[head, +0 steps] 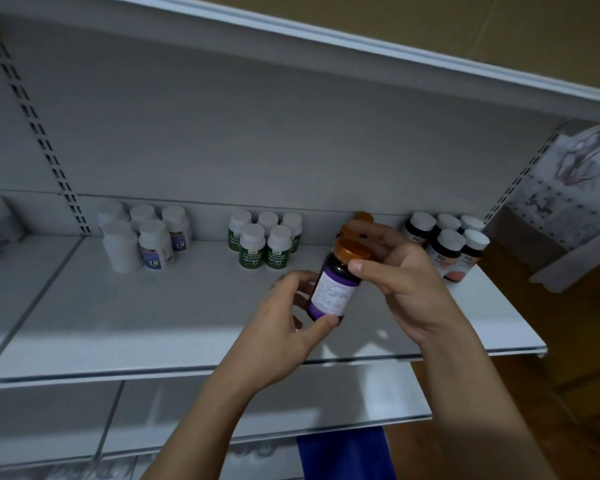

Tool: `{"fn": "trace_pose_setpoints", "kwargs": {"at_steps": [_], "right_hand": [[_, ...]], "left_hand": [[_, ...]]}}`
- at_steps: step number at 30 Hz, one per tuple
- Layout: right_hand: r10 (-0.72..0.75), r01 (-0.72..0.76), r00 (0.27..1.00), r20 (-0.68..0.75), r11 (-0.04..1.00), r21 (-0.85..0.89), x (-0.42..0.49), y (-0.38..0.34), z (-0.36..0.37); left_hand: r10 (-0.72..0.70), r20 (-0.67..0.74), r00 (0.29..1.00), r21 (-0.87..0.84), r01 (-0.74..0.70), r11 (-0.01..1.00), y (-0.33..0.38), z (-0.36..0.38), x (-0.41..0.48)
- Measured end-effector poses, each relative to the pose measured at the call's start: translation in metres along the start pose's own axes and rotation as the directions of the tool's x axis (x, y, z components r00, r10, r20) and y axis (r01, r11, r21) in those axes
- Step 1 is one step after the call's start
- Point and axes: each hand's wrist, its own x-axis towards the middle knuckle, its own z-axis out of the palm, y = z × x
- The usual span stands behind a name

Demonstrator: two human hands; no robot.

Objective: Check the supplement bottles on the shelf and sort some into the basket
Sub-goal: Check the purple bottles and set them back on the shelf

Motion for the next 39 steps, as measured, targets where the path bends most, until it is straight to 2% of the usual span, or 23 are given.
{"fn": "trace_pose_setpoints", "kwargs": {"at_steps": [4, 7, 9, 13, 15, 20, 24, 28, 31, 34, 37, 39], "right_hand": [[-0.017, 0.015, 0.980, 0.200, 1.000, 0.012, -0.008, -0.006, -0.004], [-0.015, 0.029, 0.960, 0.278, 0.999, -0.045, -0.013, -0.011, -0.004], [-0.024, 0.041, 0.973, 0.228, 0.997, -0.070, -0.012, -0.013, -0.005], [-0.023, 0.023, 1.000, 0.000, 0.988, -0.153, -0.002, -0.011, -0.006], [0.000, -0.008, 0.999, -0.048, 0.984, -0.177, 0.001, -0.009, -0.007], [0.053, -0.065, 0.997, -0.051, 0.962, -0.266, 0.012, -0.011, -0.012], [0.104, -0.108, 0.994, -0.031, 0.930, -0.350, 0.024, -0.010, -0.018], [0.076, -0.097, 0.995, -0.064, 0.886, -0.454, 0.034, 0.000, -0.019], [0.026, -0.052, 0.998, -0.053, 0.819, -0.572, 0.050, 0.006, -0.022], [0.045, -0.053, 0.999, -0.029, 0.770, -0.636, 0.072, 0.007, -0.030], [0.021, -0.024, 1.000, -0.012, 0.766, -0.642, 0.100, 0.006, -0.038], [-0.008, -0.011, 1.000, -0.027, 0.757, -0.654, 0.123, 0.006, -0.042]], "left_hand": [[0.021, 0.005, 1.000, 0.047, -0.021, 0.999, 0.005, 0.001, -0.001], [0.013, -0.006, 1.000, 0.021, -0.013, 1.000, 0.007, 0.003, -0.001], [0.000, -0.003, 1.000, -0.005, 0.000, 1.000, 0.007, 0.006, -0.001], [-0.035, -0.012, 0.999, -0.050, 0.034, 0.998, 0.010, 0.011, 0.001], [-0.045, 0.000, 0.999, -0.053, 0.045, 0.998, 0.010, 0.012, 0.004], [-0.048, -0.035, 0.998, -0.011, 0.048, 0.999, 0.005, 0.017, 0.013], [0.009, -0.081, 0.997, 0.154, 0.004, 0.988, -0.010, 0.021, 0.028], [-0.001, -0.102, 0.995, 0.269, 0.029, 0.963, -0.027, 0.026, 0.044], [-0.041, -0.133, 0.990, 0.311, 0.081, 0.947, -0.030, 0.029, 0.055], [-0.134, -0.111, 0.985, 0.357, 0.166, 0.919, -0.024, 0.023, 0.069], [-0.226, -0.052, 0.973, 0.452, 0.224, 0.864, -0.016, 0.009, 0.080], [-0.255, -0.064, 0.965, 0.486, 0.253, 0.837, -0.010, 0.002, 0.085]]}}
